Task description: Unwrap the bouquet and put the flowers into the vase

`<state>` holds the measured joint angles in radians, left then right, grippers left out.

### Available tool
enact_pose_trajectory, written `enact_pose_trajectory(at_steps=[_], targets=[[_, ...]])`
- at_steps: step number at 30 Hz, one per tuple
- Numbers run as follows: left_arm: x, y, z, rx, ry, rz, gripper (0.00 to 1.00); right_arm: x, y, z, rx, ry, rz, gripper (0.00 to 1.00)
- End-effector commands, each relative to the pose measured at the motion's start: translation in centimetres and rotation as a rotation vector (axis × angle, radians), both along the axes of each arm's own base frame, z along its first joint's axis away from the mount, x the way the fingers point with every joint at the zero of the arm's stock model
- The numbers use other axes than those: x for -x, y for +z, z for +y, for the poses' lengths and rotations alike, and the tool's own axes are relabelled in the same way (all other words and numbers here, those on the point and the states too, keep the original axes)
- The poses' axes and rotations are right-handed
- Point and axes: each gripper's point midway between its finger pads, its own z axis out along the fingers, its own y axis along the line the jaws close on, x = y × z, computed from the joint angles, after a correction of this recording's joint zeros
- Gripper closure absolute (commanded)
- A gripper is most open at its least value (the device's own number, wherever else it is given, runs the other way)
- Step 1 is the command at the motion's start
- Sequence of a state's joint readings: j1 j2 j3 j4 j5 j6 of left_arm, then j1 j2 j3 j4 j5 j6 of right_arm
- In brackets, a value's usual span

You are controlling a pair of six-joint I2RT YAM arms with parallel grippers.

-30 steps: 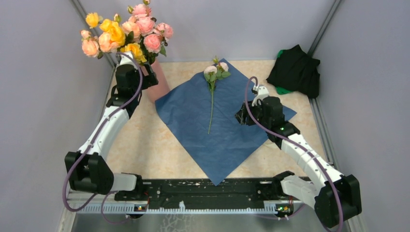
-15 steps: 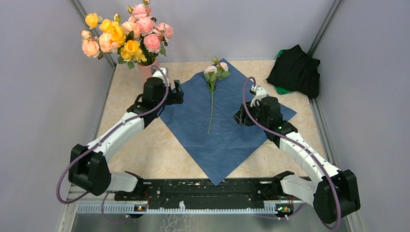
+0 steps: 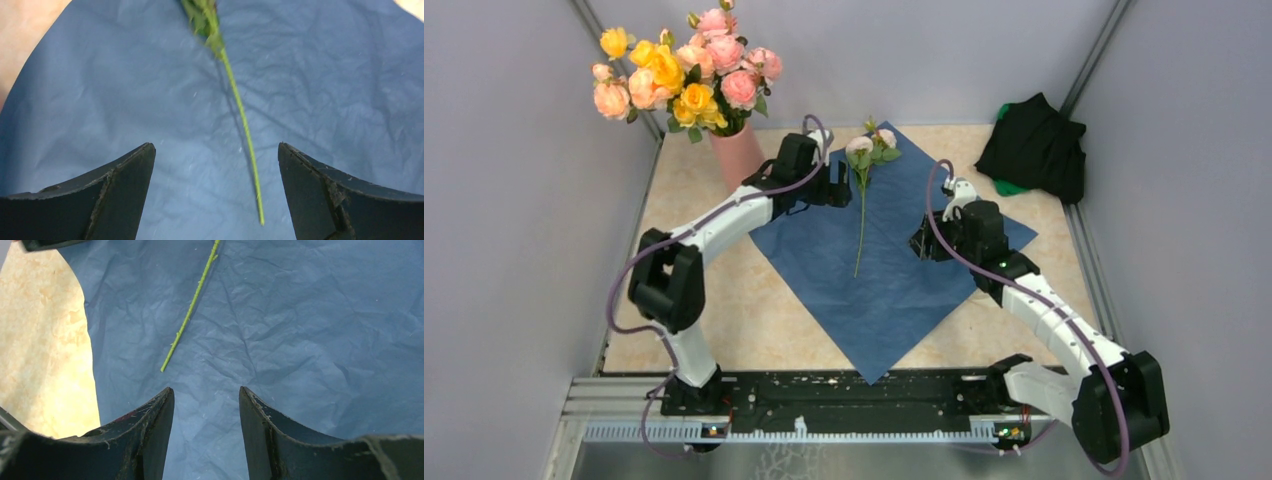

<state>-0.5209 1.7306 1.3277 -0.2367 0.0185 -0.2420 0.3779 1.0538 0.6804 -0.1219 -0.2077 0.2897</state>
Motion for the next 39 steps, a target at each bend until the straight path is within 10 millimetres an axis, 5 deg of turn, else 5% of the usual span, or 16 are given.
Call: enact_pose_trajectory(at_steps=[1,5,12,39], targets=[[-1.3,-1.7,-3.7,-0.007,-0.104,0.081,0.03,-0.2,1.5,-0.1,-0.014,-0.012,-0.059,0.49],[-3.8,-4.3,-5.1,-0.044,-0.100,0.124,0.05,-0.1,1.4,-0.4,-0.007,-0.022,-0.064,0.49],[-7.0,-5.7,-6.7,-0.056,-0.084,0.128,0.10,-0.1,1.3,-0.6,-0.002,-0.028,-0.067,0.49],[-10.1,-10.5,-9.4,-0.097,0.025,0.084,0.43,0.2,1.1,-0.5,-0.007,-0.021,-0.070,0.49]])
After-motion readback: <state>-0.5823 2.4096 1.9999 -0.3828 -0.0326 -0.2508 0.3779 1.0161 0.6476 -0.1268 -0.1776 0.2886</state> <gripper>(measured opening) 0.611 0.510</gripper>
